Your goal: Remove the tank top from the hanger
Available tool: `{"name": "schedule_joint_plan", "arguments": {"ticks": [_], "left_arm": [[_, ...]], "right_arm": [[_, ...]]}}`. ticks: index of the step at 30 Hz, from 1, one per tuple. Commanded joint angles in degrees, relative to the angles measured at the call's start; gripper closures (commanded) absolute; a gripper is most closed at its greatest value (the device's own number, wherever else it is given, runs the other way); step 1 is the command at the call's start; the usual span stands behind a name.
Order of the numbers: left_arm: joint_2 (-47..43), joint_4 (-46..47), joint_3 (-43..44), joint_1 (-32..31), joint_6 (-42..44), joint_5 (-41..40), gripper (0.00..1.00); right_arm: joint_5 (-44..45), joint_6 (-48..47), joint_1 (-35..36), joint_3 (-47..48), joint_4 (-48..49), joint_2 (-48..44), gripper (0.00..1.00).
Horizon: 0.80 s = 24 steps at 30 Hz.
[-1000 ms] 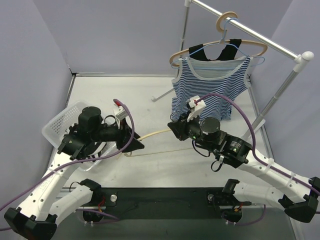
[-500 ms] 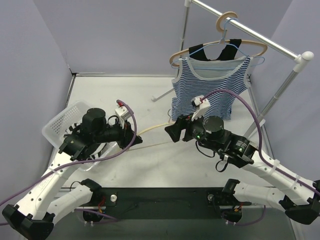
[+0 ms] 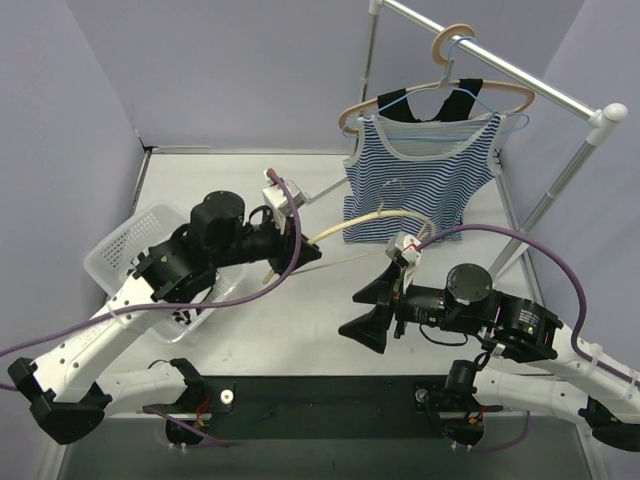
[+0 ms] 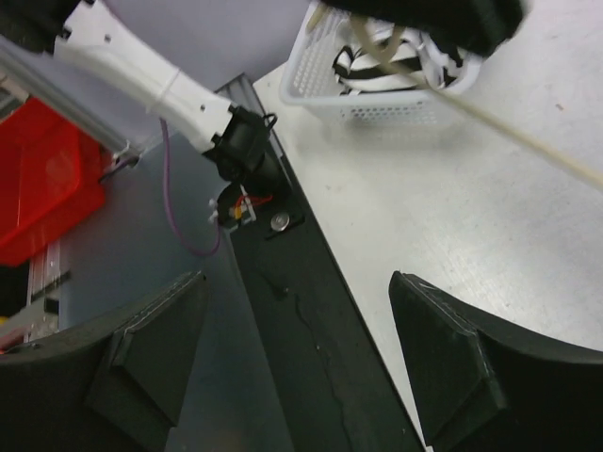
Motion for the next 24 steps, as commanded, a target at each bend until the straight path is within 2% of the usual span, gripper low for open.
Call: {"name": "schedule_joint_plan", "arguments": {"ticks": [1, 8, 16, 24], "left_arm": [[6.0, 9.9, 10.0, -3.8, -0.6, -5.8, 1.0], [19.2, 13.3, 24.7, -7.4, 0.7, -11.2, 1.0], [35.2, 14.7, 45.4, -8.8, 1.5, -8.2, 1.0], [50.1, 10.4, 64.4, -9.0, 0.6, -7.9, 1.0]], "right_arm": [[-3.2, -3.9, 2.0, -2.5, -3.0, -2.7, 0.2], [-8.3, -2.2, 2.5, -3.0, -2.8, -6.7, 0.2], [-5.7, -2.3, 2.8, -3.5, -2.8, -12.3, 0.19], [-4.5, -2.6, 2.9, -1.7, -6.5, -13.8, 0.19]]}}
